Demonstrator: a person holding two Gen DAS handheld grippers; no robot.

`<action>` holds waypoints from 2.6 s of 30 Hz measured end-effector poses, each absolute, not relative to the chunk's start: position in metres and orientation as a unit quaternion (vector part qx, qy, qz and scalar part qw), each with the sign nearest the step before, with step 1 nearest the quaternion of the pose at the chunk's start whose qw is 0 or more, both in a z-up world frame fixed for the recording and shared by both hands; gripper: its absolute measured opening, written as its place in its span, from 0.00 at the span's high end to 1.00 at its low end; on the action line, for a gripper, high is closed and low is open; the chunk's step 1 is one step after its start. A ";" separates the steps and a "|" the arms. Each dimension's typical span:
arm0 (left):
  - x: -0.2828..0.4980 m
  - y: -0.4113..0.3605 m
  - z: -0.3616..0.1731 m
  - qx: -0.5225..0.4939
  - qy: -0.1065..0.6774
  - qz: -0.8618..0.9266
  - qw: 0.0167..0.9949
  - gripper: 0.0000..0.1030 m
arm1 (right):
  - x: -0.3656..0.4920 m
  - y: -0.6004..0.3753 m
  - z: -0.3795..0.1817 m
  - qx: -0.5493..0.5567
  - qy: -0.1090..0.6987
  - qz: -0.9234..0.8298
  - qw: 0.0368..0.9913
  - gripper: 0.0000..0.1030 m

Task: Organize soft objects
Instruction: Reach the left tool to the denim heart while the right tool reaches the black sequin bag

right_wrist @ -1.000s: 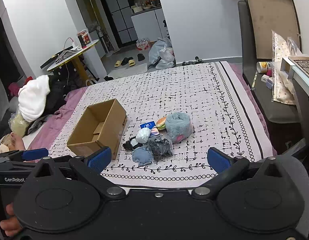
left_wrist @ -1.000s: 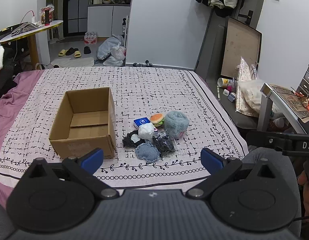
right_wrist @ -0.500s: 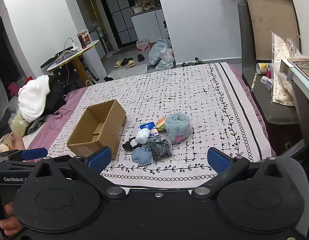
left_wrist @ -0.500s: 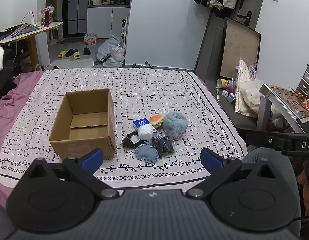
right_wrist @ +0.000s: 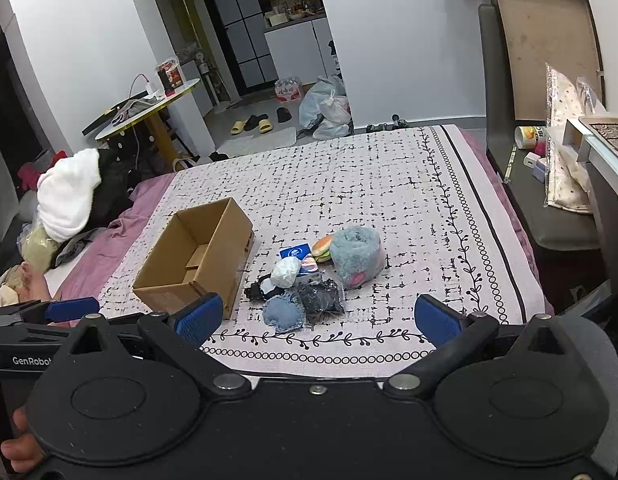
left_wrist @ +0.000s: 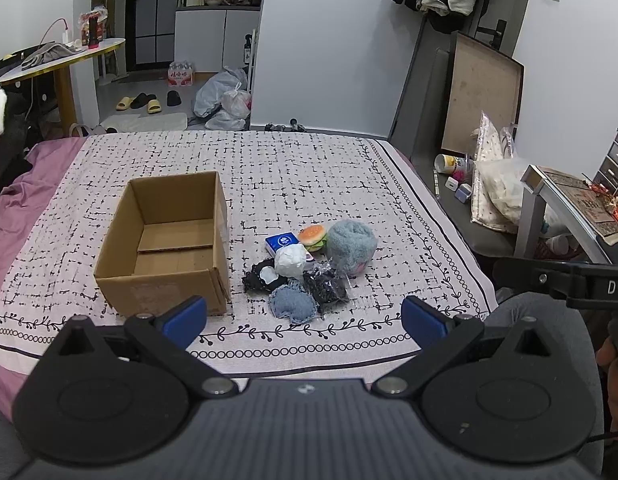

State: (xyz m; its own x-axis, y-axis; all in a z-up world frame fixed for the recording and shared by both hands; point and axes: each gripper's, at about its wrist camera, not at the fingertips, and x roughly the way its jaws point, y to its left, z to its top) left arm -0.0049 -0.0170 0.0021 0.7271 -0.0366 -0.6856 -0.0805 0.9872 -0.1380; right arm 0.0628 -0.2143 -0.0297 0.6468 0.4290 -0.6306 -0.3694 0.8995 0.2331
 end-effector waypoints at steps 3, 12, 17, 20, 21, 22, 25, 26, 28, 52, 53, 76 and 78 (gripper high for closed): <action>-0.003 -0.016 0.001 -0.082 0.369 0.012 0.926 0.01 | 0.064 -0.214 -0.032 0.042 0.359 0.219 0.906 0.00; 0.010 -0.013 -0.007 -0.090 0.377 0.018 0.922 0.01 | 0.077 -0.210 -0.042 0.041 0.367 0.220 0.903 0.00; 0.018 -0.010 -0.014 -0.099 0.380 0.025 0.919 0.01 | 0.085 -0.209 -0.050 0.040 0.372 0.224 0.900 0.00; 0.023 -0.008 -0.019 -0.106 0.384 0.029 0.917 0.01 | 0.092 -0.211 -0.055 0.047 0.373 0.221 0.900 0.00; 0.025 -0.007 -0.020 -0.106 0.386 0.031 0.916 0.01 | 0.095 -0.211 -0.057 0.051 0.377 0.222 0.898 0.00; 0.027 -0.007 -0.023 -0.107 0.387 0.033 0.915 0.01 | 0.099 -0.211 -0.060 0.054 0.381 0.224 0.895 0.00; 0.034 -0.007 -0.030 -0.108 0.392 0.034 0.913 0.01 | 0.106 -0.211 -0.068 0.058 0.390 0.225 0.891 0.00; 0.036 -0.007 -0.031 -0.110 0.394 0.033 0.912 0.01 | 0.108 -0.211 -0.071 0.058 0.391 0.224 0.891 0.00; 0.041 -0.008 -0.036 -0.112 0.397 0.031 0.910 0.02 | 0.112 -0.211 -0.076 0.063 0.396 0.223 0.889 0.00; 0.099 -0.009 -0.093 -0.134 0.436 0.055 0.888 0.20 | 0.171 -0.213 -0.140 0.142 0.456 0.246 0.844 0.19; 0.102 -0.009 -0.096 -0.134 0.439 0.056 0.886 0.22 | 0.174 -0.213 -0.143 0.145 0.458 0.246 0.842 0.20; 0.139 -0.004 -0.161 -0.168 0.455 0.070 0.872 0.40 | 0.219 -0.183 -0.196 0.158 0.501 0.272 0.806 0.25; 0.141 -0.003 -0.168 -0.173 0.457 0.070 0.870 0.40 | 0.221 -0.180 -0.198 0.157 0.504 0.272 0.804 0.25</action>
State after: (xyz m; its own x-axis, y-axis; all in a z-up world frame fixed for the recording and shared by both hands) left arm 0.1409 -0.0028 -0.1675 0.5732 -0.0358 -0.8186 -0.2800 0.9304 -0.2368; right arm 0.2209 -0.1795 -0.1983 0.3435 0.5965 -0.7254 -0.2793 0.8023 0.5275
